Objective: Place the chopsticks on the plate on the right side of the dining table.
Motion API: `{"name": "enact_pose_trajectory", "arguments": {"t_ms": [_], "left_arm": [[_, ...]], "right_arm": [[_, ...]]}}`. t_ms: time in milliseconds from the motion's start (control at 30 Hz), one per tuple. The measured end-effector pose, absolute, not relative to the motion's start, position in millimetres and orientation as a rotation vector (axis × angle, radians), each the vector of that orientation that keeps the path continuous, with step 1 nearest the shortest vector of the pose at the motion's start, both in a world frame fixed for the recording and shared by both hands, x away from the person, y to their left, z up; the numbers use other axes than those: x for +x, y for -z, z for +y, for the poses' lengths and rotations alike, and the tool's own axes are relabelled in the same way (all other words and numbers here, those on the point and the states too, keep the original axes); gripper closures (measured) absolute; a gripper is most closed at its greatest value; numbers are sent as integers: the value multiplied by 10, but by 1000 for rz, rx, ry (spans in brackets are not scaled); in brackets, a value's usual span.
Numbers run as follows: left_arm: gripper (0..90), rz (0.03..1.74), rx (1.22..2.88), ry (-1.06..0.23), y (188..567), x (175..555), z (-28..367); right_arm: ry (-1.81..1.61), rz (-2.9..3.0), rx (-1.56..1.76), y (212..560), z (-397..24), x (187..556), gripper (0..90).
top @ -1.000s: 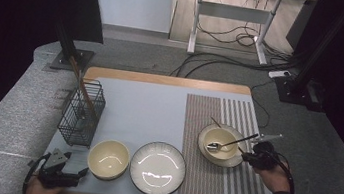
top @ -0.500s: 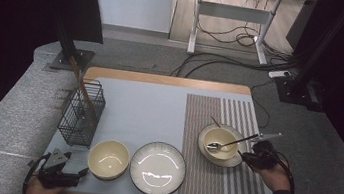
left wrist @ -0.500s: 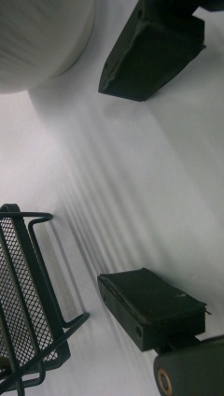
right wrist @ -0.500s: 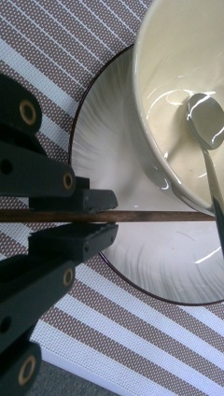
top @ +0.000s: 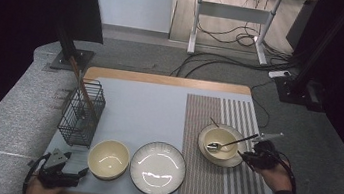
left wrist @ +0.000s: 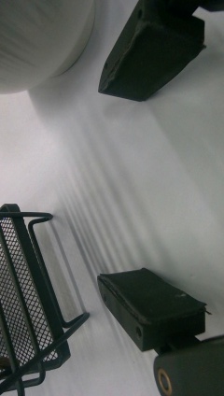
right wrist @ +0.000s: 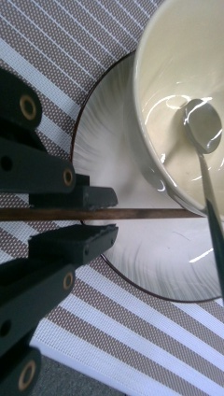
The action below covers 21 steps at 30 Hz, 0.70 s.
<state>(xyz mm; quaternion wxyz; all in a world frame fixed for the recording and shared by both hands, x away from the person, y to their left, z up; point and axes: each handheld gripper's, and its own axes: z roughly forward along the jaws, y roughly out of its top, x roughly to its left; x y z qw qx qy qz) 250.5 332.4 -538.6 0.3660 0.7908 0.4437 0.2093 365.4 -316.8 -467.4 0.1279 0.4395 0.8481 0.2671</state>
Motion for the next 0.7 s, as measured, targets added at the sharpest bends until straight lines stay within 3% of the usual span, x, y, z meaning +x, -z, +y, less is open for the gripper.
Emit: {"name": "enact_pose_trajectory", "arguments": {"t_ms": [367, 467, 700], "left_arm": [[89, 1140, 2032, -538, 5386, 2504, 3324], [89, 1141, 2032, -538, 5386, 2504, 3324], [89, 1141, 2033, -537, 5385, 2504, 3324]], "right_arm": [[-784, 2391, 1316, 4626, -3277, 3498, 424], [-777, 2359, 1345, 4648, -3328, 3452, 374], [-794, 2316, 1390, 4676, -3433, 3327, 378]]}}
